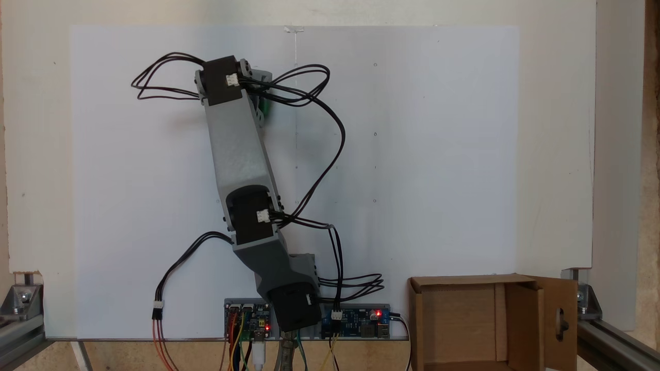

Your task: Grasp a green dice and put it in the bin.

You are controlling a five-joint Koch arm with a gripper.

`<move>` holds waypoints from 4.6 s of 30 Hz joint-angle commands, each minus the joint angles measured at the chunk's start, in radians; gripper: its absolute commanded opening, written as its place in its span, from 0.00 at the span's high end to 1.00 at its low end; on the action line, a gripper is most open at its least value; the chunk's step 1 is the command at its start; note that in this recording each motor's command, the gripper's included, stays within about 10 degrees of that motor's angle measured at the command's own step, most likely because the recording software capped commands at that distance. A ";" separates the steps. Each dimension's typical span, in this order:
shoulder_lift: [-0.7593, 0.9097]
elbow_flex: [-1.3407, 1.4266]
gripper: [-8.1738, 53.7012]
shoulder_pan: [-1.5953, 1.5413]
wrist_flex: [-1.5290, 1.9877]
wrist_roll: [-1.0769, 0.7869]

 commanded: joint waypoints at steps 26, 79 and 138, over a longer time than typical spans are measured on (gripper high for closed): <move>0.279 0.137 0.68 0.034 -0.084 0.048; 0.566 0.238 0.68 2.089 -0.413 -0.769; 1.335 0.971 0.15 0.281 -0.891 -0.431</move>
